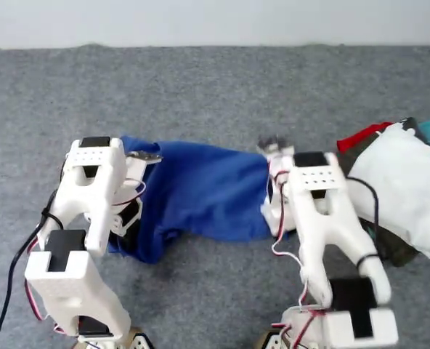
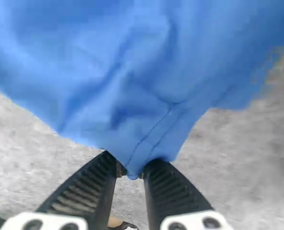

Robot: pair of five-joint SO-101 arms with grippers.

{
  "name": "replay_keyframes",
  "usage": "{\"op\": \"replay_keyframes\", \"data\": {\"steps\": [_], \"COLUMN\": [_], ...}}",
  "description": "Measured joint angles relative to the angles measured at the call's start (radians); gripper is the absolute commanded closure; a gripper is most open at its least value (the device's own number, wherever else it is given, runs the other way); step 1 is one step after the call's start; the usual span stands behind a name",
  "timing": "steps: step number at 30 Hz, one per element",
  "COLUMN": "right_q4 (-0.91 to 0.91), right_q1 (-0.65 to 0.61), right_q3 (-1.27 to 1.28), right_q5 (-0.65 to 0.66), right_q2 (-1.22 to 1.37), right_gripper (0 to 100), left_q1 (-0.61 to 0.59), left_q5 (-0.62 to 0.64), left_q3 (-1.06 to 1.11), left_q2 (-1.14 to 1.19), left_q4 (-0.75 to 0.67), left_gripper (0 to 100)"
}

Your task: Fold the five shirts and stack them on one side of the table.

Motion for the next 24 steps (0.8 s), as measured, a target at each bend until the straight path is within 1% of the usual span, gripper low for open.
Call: {"op": "replay_keyframes", "data": {"steps": [2, 6, 10, 14, 18, 24], "right_q4": [0.04, 0.029, -0.031, -0.015, 0.043, 0.126], "right_q1": [0.006, 0.002, 0.003, 0.003, 0.011, 0.084], "right_q3": [-0.074, -0.17, -0.236, -0.377, -0.574, -0.838], "right_q5": [0.0, 0.0, 0.0, 0.0, 0.0, 0.0], "right_q2": [-0.032, -0.04, -0.04, -0.04, -0.04, -0.04], "right_gripper": [98.8, 98.8, 98.8, 98.8, 98.8, 98.8], "left_q1": [0.0, 0.0, 0.0, 0.0, 0.0, 0.0], "left_q5": [0.015, 0.106, 0.196, 0.275, 0.296, 0.296], "left_q3": [-0.049, -0.203, -0.414, -0.658, -0.868, -1.031], "left_q2": [0.0, 0.0, 0.0, 0.0, -0.038, -0.269], "left_q4": [0.0, 0.0, 0.0, 0.006, 0.008, 0.012], "left_gripper": [93, 93, 93, 93, 93, 93]}}
